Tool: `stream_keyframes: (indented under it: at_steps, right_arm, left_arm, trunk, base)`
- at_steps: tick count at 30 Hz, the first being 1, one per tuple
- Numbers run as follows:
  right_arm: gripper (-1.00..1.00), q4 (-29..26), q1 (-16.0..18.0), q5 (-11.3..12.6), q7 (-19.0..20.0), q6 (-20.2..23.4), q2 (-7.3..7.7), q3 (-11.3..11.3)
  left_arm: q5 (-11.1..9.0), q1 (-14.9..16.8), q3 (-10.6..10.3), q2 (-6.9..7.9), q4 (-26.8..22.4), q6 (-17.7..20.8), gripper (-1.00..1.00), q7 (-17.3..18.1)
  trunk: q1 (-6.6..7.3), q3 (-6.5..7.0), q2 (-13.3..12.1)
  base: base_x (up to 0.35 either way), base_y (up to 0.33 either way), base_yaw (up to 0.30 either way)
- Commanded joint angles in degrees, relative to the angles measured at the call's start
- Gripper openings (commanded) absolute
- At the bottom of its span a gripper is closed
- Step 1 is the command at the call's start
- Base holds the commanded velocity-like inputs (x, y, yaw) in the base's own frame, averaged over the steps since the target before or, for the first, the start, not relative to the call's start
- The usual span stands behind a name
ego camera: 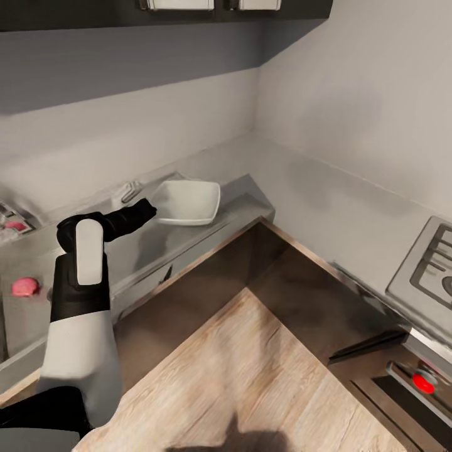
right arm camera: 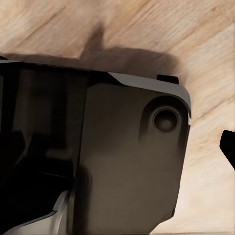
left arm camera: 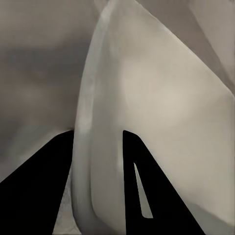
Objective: In the kitchen, take the Vidalia onion out of the sink, dice it on the chopping board with the paring knife, put the diced onion into the bowl on the countertop, then place both the paring knife and the chopping board into the sink.
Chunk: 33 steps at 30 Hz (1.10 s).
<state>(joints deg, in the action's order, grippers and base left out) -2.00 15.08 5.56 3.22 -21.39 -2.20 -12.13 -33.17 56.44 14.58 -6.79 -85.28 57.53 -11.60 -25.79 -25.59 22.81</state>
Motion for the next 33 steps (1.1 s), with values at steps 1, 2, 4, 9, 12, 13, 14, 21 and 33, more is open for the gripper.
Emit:
stream_keyframes:
  at_steps: [1,2,4,9,12,13,14,21,33]
  right_arm:
    - [1.0,0.1,0.0,0.6,0.3,-0.2,0.02,-0.3]
    - [1.0,0.1,0.0,0.6,0.3,-0.2,0.02,-0.3]
    - [1.0,0.1,0.0,0.6,0.3,-0.2,0.01,-0.3]
    - [1.0,0.1,0.0,0.6,0.3,-0.2,0.03,-0.3]
    - [1.0,0.1,0.0,0.6,0.3,-0.2,0.07,-0.3]
    - [1.0,0.1,0.0,0.6,0.3,-0.2,0.06,-0.3]
    - [1.0,0.1,0.0,0.6,0.3,-0.2,0.06,-0.3]
    - [1.0,0.1,0.0,0.6,0.3,-0.2,0.01,-0.4]
    - [1.0,0.1,0.0,0.6,0.3,-0.2,0.01,-0.4]
  left_arm:
    - [-0.8,0.1,0.1,-0.06,0.0,0.2,-1.0,-0.5]
    - [-0.8,0.1,0.1,-0.06,0.0,0.2,-1.0,-0.5]
    - [-0.8,0.1,0.1,-0.06,0.1,0.2,-1.0,-0.5]
    - [-0.8,0.1,0.1,-0.04,0.1,0.2,-1.0,-0.5]
    - [-0.8,0.1,0.1,0.01,0.1,0.2,-1.0,-0.4]
    - [-0.8,0.1,0.1,0.01,0.1,0.2,-1.0,-0.5]
    - [-0.8,0.1,0.1,0.02,0.2,0.2,-1.0,-0.5]
    - [-0.8,0.1,0.2,0.03,0.2,0.2,-1.0,-0.4]
    - [-0.9,0.1,0.3,0.1,0.0,0.3,-1.0,-0.4]
  trunk:
    - [0.01,-0.16,0.1]
    - [0.01,-0.22,0.1]
    - [0.01,-0.36,0.1]
    - [0.01,-0.7,0.1]
    - [0.01,-0.9,0.1]
    - [0.01,-0.97,0.1]
    - [0.01,-1.04,0.1]
    - [0.01,-1.52,0.1]
    - [0.01,-2.34,0.1]
  base:
    - [-0.341,0.0,0.207]
    - [-0.341,0.0,0.207]
    - [-0.341,0.0,0.207]
    - [-0.341,0.0,0.206]
    - [-0.341,0.002,0.203]
    - [-0.34,0.027,0.202]
    - [-0.34,0.05,0.202]
    - [-0.31,0.125,0.201]
    - [-0.176,0.236,0.197]
